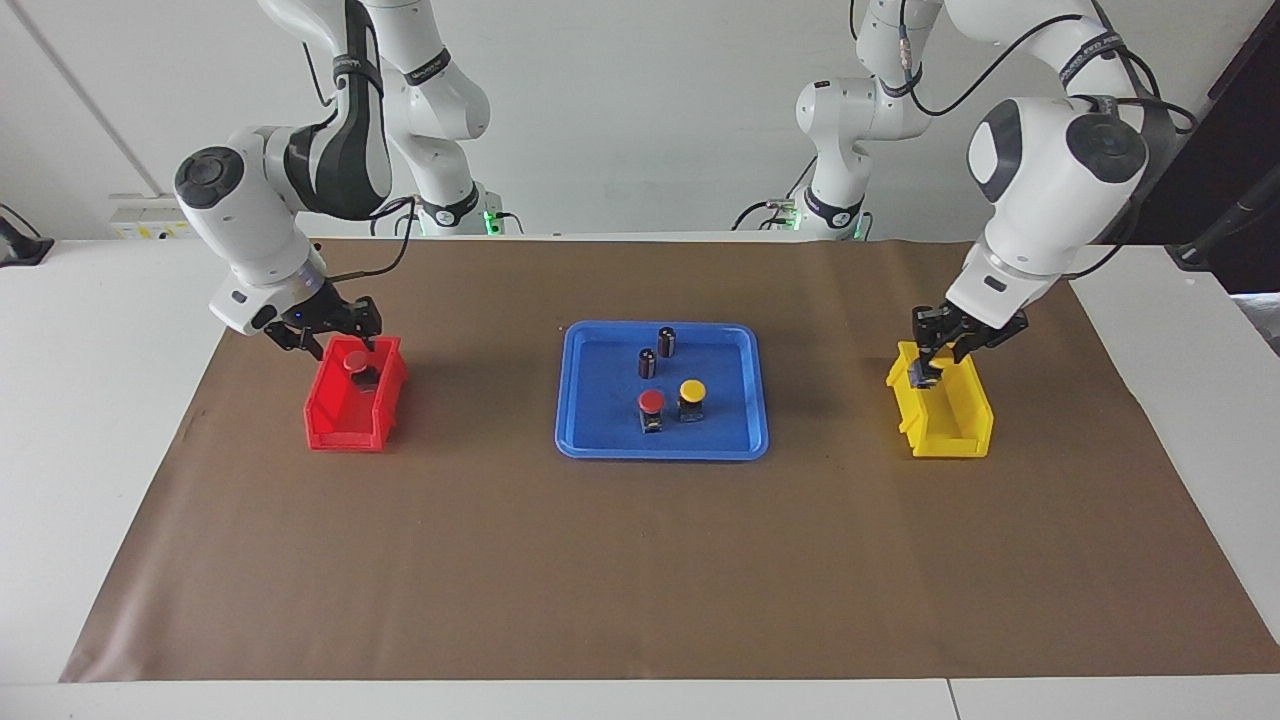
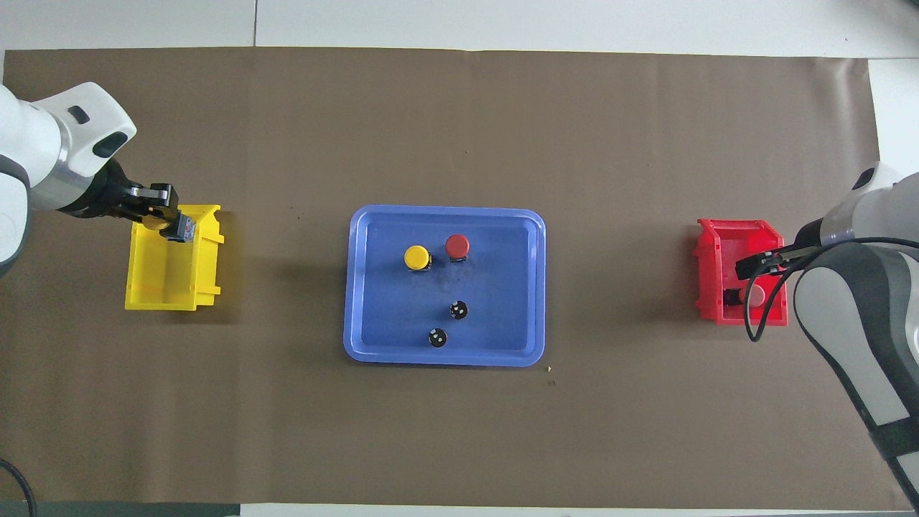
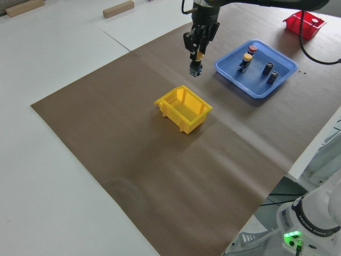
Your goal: Sort red and yellow buttons by color
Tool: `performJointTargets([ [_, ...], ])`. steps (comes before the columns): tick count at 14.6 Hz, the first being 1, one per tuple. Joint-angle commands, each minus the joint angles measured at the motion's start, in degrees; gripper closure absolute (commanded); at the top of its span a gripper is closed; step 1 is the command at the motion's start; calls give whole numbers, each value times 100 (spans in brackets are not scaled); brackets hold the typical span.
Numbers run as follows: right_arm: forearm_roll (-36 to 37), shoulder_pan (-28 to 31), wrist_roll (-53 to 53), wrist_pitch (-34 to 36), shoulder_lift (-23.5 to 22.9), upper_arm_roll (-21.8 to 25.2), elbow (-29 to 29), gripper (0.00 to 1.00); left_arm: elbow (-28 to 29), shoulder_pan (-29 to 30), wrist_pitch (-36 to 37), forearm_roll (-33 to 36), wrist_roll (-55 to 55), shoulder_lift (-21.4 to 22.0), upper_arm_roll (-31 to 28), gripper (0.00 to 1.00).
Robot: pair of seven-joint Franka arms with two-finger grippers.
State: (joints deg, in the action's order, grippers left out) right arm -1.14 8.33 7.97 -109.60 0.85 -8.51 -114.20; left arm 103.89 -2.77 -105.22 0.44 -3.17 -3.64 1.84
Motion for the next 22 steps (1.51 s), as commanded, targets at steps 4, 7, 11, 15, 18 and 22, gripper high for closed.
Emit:
performJointTargets([
  [4,70,-2595,-3542,-835,-1189,-37,1247,22,1923,382,-1483,62,-518,776,53,99],
  [7,228,-3292,-4565,-861,-1946,-28,2032,23,2415,400,-1992,62,-510,794,62,99],
  [11,404,-3496,-4673,-1283,-2185,-28,1822,26,2865,400,-2372,62,-501,821,53,99],
  [15,413,-3487,-4673,-1810,-2220,-28,1550,27,2953,391,-2380,62,-501,847,62,80],
  [18,422,-3496,-4682,-1916,-2299,-28,1532,27,2874,400,-2380,62,-492,795,62,37],
  [22,492,-3487,-4673,-2118,-2317,-28,1374,30,2384,400,-2267,62,-518,602,62,34],
])
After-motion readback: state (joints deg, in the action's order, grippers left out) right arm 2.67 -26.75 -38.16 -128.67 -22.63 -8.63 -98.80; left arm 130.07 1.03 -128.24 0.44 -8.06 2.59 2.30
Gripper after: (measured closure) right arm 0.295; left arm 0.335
